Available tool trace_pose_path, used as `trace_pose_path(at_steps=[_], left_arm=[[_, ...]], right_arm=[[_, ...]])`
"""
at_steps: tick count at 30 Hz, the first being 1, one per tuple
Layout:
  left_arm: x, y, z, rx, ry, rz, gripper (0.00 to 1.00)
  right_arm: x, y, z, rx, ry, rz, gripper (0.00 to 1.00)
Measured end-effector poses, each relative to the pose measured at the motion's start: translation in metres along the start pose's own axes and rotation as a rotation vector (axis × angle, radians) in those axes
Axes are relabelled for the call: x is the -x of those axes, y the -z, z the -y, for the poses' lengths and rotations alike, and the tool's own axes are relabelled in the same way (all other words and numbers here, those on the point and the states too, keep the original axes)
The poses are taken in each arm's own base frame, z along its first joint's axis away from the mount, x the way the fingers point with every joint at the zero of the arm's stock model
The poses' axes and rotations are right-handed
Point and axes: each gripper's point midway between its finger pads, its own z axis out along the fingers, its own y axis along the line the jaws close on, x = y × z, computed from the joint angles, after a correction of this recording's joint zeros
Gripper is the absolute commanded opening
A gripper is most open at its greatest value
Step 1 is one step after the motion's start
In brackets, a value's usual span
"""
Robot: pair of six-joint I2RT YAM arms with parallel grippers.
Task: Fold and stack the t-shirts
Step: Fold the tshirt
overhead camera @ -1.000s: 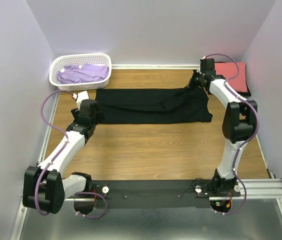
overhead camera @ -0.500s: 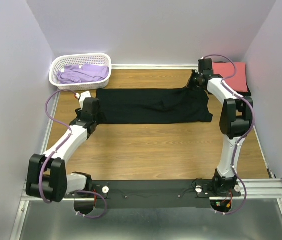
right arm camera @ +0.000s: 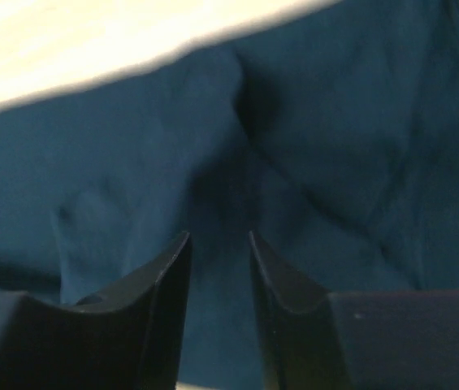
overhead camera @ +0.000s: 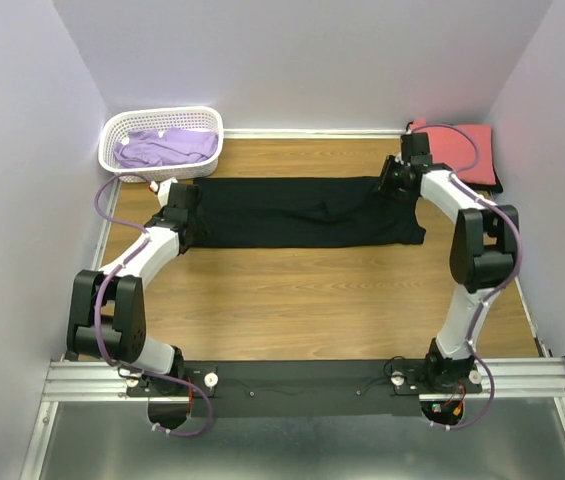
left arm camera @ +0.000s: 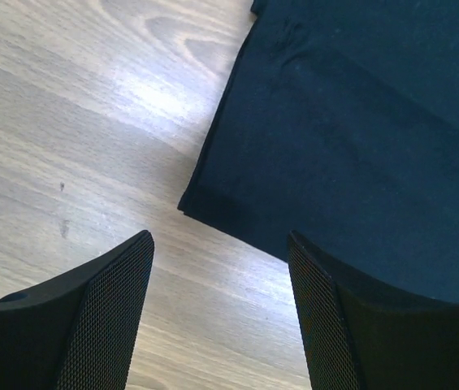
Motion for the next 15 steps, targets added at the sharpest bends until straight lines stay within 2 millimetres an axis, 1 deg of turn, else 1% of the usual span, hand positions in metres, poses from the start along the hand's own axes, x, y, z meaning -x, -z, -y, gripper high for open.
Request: trace_pose_path(at_steps=[1,2,4,5,7,9,12,14,15], left_arm=[[0.002,0.001,0.002,-0.008,0.007,0.0,0.71],[0.004,0.001,0.004,-0.012,0.01,0.001,0.7],[0.008,0.002,0.009,-0.03,0.018,0.004,0.65],[0.009,0.002,0.011,-0.034,0.023,0.004,0.64],[0.009,-0.001,0.014,-0.039,0.028,-0.003,0.61],[0.003,-0.006,0.015,-0.037,0.028,-0.024,0.59],[-0.008,-0.015,0.014,-0.026,0.023,-0.062,0.57],[-0.014,-0.02,0.013,-0.021,0.021,-0.084,0.56],[-0.018,-0.023,0.013,-0.018,0.019,-0.096,0.56]], right_arm=[[-0.003,0.004,0.003,-0.005,-0.003,0.0,0.47],[-0.009,0.015,0.008,-0.014,-0.01,-0.002,0.48],[-0.014,0.031,0.014,-0.021,-0.023,0.011,0.48],[-0.017,0.04,0.022,-0.03,-0.042,0.018,0.49],[-0.02,0.057,0.039,-0.054,-0.087,0.033,0.56],[-0.024,0.069,0.063,-0.086,-0.141,0.048,0.64],[-0.038,0.079,0.098,-0.146,-0.226,0.048,0.65],[-0.054,0.081,0.118,-0.176,-0.284,0.029,0.65],[-0.059,0.08,0.121,-0.18,-0.299,0.021,0.65]])
